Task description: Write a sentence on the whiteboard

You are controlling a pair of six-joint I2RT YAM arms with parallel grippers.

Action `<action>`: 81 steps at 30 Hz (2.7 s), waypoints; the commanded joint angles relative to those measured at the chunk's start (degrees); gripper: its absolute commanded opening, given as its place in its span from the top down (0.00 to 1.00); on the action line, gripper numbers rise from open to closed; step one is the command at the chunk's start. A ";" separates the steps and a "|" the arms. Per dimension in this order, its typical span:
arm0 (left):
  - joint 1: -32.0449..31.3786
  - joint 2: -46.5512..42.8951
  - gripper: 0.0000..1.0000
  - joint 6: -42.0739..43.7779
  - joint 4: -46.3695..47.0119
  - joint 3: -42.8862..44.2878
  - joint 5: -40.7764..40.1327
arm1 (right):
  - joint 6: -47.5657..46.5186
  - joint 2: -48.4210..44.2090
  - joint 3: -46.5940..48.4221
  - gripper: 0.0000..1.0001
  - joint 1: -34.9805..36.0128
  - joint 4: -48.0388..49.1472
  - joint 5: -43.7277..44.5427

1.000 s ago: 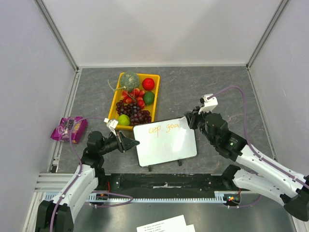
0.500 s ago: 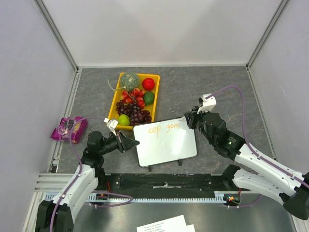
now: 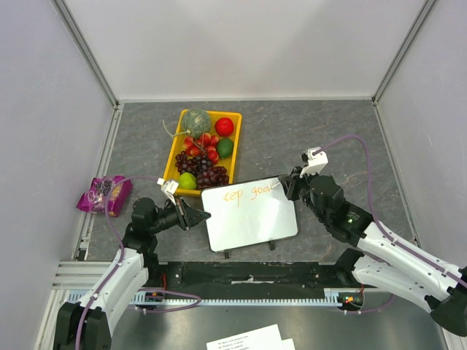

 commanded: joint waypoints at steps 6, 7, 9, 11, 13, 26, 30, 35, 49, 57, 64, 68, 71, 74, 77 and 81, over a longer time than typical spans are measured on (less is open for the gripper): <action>0.08 -0.33 0.98 2.20 1.19 0.07 -1.15 | 0.68 -1.43 -2.59 1.00 -0.19 -3.04 -0.98; 0.08 -0.24 0.98 2.20 1.19 0.07 -1.15 | 0.69 -1.61 -2.50 1.00 -0.19 -3.22 -0.37; 0.08 -0.24 0.98 2.20 1.19 0.07 -1.15 | 0.60 -1.87 -2.24 1.00 -0.19 -3.57 0.42; 0.08 -0.24 0.98 2.20 1.19 0.07 -1.15 | 0.68 -2.13 -1.63 1.00 -0.19 -3.66 1.22; 0.08 -0.24 0.98 2.20 1.19 0.07 -1.15 | 0.42 -2.22 -0.75 1.00 -0.19 -3.75 2.09; -0.01 -0.33 0.98 2.20 1.19 0.07 -1.15 | -0.81 -2.75 4.44 1.00 -0.19 -2.87 4.30; 0.08 -0.33 0.98 2.20 1.19 0.07 -1.15 | -1.16 -2.31 4.88 1.00 -0.19 -2.78 5.35; 0.17 -0.15 0.98 2.11 1.19 0.07 -1.15 | -1.34 -1.17 4.79 1.00 -0.19 -2.43 5.35; -0.01 -0.33 0.98 2.20 1.19 0.07 -1.15 | -1.16 0.85 3.47 1.00 -0.19 -0.76 2.63; 0.08 -0.33 0.98 2.20 1.19 0.07 -1.15 | -0.46 0.24 1.81 1.00 -0.19 -1.99 0.96; 0.08 -0.24 0.98 2.20 1.19 0.07 -1.24 | 0.25 -2.48 0.05 1.00 -0.19 -3.83 2.27; -0.01 -0.24 0.98 2.20 1.11 0.07 -1.15 | 0.33 -3.36 -0.22 1.00 -0.19 -4.54 3.85; 0.08 -0.33 0.98 2.11 1.19 0.07 -1.24 | 0.16 -3.19 -0.22 1.00 -0.19 -4.89 3.68; 0.08 -0.33 0.98 2.20 1.19 0.07 -1.24 | 0.16 -3.01 -0.39 1.00 -0.19 -5.07 2.89; -0.01 -0.33 0.98 2.11 1.19 0.07 -1.15 | 0.16 -2.93 -0.92 1.00 -0.19 -5.15 1.75; -0.01 -0.33 0.98 2.11 1.19 0.07 -1.15 | 0.77 -2.84 -1.53 1.00 -0.19 -4.54 0.52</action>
